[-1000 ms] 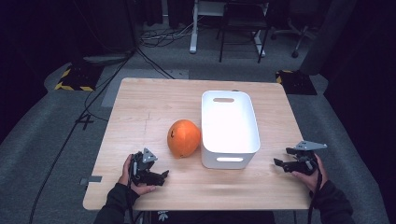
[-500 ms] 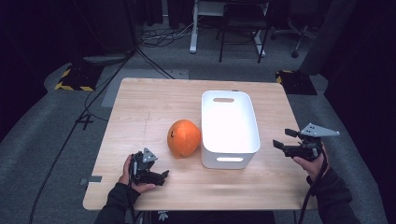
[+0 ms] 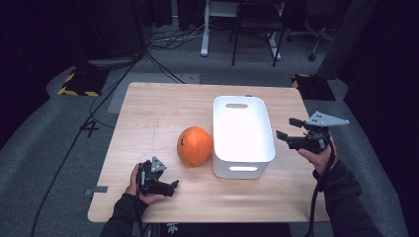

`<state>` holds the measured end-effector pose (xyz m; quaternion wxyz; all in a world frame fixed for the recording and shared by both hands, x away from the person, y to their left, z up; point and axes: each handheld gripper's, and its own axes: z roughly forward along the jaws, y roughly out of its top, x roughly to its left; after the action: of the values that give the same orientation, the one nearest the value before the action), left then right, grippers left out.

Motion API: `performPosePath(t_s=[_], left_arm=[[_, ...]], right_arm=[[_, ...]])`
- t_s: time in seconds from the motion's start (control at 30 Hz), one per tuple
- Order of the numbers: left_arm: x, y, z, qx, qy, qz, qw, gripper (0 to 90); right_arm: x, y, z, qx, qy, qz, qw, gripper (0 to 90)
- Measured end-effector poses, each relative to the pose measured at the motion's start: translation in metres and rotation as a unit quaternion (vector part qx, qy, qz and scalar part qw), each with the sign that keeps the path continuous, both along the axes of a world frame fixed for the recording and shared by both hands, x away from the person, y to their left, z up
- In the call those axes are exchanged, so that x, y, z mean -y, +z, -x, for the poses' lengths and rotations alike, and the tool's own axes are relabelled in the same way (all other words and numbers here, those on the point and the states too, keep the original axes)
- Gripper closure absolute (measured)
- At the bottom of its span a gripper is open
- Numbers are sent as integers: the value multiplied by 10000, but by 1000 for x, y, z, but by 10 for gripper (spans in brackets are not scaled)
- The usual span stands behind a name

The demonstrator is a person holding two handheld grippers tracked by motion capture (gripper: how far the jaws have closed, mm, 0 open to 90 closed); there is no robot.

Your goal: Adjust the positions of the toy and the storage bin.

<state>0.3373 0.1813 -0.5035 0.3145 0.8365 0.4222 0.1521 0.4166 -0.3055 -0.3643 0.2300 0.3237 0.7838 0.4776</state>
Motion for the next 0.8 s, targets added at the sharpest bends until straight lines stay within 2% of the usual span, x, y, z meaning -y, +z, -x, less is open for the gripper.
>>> performPosePath(t_s=[0.23,0.37,0.43,0.53,0.6,0.63,0.73,0.8], left_arm=[[0,0,0,-1,-1,3,10000,5],[0,0,0,1,0,3,10000,5],[0,0,0,-18,-15,-3,10000,6],[1,0,0,-30,-18,27,10000,6],[1,0,0,-36,-20,18,10000,6],[1,0,0,-35,-21,17,10000,6],[1,0,0,3,-39,-6,10000,7],[2,0,1,-46,-124,23,9999,7]], right_arm=[[-17,0,-12,-129,55,-5,9999,274],[-28,-3,-21,-233,50,124,9996,310],[-34,-7,-26,-258,-82,254,9993,337],[-37,-11,-33,-328,-239,228,9989,427],[-40,-15,-37,-357,-398,392,9978,507],[-41,-16,-39,-394,-415,412,9975,538],[-39,-17,-39,-501,-347,272,9978,627],[-39,-17,-38,-515,-354,251,9977,637]])
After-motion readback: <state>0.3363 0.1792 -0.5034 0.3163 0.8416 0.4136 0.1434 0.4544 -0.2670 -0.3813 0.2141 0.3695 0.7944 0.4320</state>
